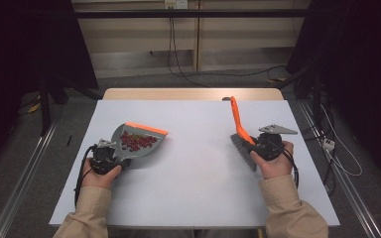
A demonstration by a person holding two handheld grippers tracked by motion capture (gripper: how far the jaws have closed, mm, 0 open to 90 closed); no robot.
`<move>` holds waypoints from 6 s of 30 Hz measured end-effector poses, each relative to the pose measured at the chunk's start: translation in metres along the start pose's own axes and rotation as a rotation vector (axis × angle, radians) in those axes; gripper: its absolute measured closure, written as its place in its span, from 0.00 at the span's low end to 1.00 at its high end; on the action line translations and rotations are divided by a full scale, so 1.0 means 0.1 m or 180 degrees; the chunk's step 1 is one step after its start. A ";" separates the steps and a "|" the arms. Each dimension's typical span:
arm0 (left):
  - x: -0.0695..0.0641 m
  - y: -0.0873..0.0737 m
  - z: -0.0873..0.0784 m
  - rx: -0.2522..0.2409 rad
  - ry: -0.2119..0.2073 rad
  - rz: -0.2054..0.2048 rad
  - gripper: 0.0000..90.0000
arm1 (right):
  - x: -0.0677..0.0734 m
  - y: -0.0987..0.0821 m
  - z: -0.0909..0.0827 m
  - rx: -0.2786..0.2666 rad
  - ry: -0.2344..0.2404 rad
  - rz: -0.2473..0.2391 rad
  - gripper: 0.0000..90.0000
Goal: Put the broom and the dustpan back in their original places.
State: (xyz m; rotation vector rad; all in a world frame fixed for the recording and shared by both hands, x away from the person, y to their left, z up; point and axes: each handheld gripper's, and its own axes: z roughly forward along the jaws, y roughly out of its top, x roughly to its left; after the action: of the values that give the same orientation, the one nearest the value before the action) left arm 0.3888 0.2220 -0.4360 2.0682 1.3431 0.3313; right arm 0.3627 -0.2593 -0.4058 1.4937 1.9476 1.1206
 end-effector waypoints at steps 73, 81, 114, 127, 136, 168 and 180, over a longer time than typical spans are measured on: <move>-0.07 0.02 0.12 -0.0095 0.0164 -0.0254 0.65 | -0.52 -0.21 -0.07 0.0099 -0.0748 0.0071 0.79; -0.12 0.00 0.12 -0.0123 0.0065 -0.0258 0.61 | -0.48 -0.22 -0.05 0.0066 -0.0718 0.0070 0.79; -0.27 0.00 0.15 -0.0098 -0.0258 -0.0055 0.47 | -0.30 -0.22 0.03 -0.0006 -0.0471 0.0164 0.73; -0.29 -0.03 -0.05 -0.0507 -0.0370 0.0044 0.18 | -0.09 -0.21 0.08 -0.0354 0.0267 0.0405 0.59; -0.28 -0.01 -0.08 -0.0643 -0.0499 0.0119 0.15 | -0.13 -0.29 0.01 -0.0449 0.0536 0.0368 0.44; -0.26 -0.09 -0.21 -0.0867 -0.1042 0.0572 0.07 | -0.16 -0.47 -0.20 -0.0405 0.0831 -0.0105 0.21; -0.19 -0.14 -0.23 -0.0880 -0.1112 0.0597 0.07 | -0.22 -0.54 -0.27 -0.0391 0.0799 -0.0167 0.20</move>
State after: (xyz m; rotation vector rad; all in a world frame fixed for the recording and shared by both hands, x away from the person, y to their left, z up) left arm 0.3579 0.2179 -0.4251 1.9130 0.8491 0.2085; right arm 0.3184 -0.2939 -0.4368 1.2822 2.0247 1.4349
